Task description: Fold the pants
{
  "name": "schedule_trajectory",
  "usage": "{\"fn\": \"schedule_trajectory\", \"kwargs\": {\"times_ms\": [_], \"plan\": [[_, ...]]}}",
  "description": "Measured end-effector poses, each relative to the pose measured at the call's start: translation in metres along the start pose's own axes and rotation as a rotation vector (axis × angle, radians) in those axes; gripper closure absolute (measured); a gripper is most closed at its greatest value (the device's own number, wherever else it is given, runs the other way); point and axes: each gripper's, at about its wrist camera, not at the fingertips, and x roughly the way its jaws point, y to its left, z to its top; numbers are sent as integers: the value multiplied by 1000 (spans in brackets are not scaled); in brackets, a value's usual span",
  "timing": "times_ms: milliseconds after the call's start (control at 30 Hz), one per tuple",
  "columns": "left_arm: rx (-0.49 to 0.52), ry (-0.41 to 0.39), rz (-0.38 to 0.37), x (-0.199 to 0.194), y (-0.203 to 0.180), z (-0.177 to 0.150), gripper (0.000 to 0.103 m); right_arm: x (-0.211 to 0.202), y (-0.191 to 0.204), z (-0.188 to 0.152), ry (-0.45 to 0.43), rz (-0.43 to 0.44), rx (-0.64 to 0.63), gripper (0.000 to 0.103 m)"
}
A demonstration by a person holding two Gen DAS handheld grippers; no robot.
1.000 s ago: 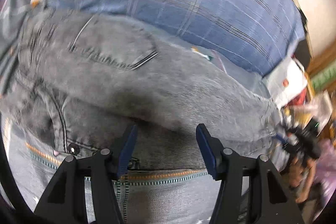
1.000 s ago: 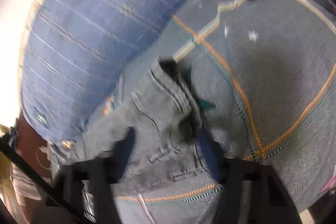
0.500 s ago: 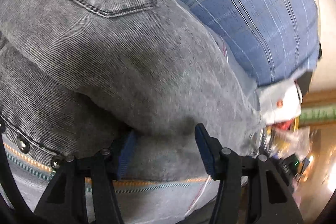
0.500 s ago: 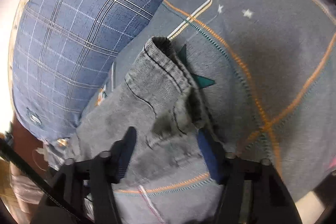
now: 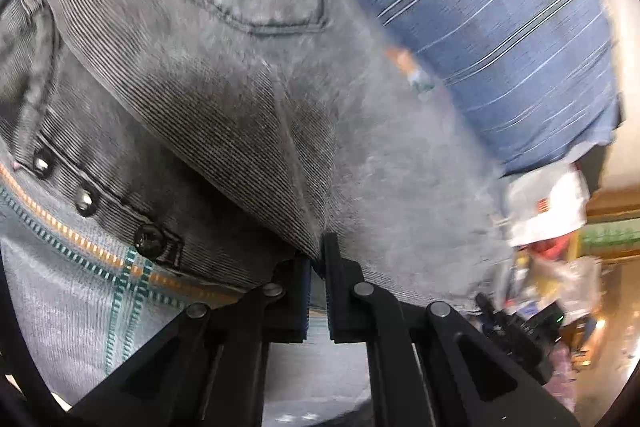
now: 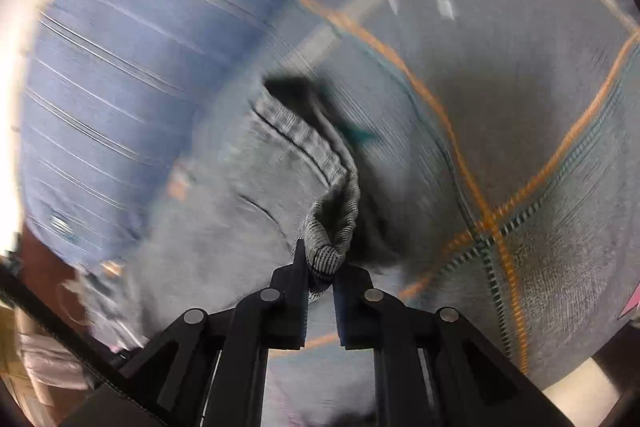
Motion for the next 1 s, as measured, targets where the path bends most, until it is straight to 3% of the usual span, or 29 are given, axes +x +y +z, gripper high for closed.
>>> {"fn": "schedule_trajectory", "kwargs": {"times_ms": [67,100,133,167,200,233,367,500,600,733,800,867,1000], "plan": [[17,-2,-42,-2,2,-2,93,1,2,-1,-4,-6,2,85],[34,-12,-66,-14,3,-3,90,-10,8,-3,-25,-16,-2,64],[62,-34,-88,-27,3,-5,80,-19,15,-6,-55,-25,-22,48],[94,-63,-106,-43,4,-7,61,-38,30,-12,-120,-53,-70,27],[125,-97,-115,-57,5,-8,51,-51,42,-18,-163,-68,-105,25],[148,-140,-112,-76,11,-8,41,-67,61,-27,-215,-73,-157,25],[127,-232,-92,-136,49,12,41,-87,139,-62,-255,45,-340,25],[-8,-302,-10,-175,104,51,41,-50,231,-102,-171,153,-543,25],[-84,-277,24,-182,136,83,40,5,297,-137,-84,190,-677,26],[-153,-229,-16,-171,177,118,40,83,364,-182,-3,151,-854,36],[-174,-241,-49,-166,196,122,40,121,386,-198,44,105,-931,50],[-223,-230,-44,-162,206,123,40,156,400,-211,97,62,-984,59],[-250,-217,-93,-160,215,128,40,190,424,-230,91,40,-1091,59]]}}
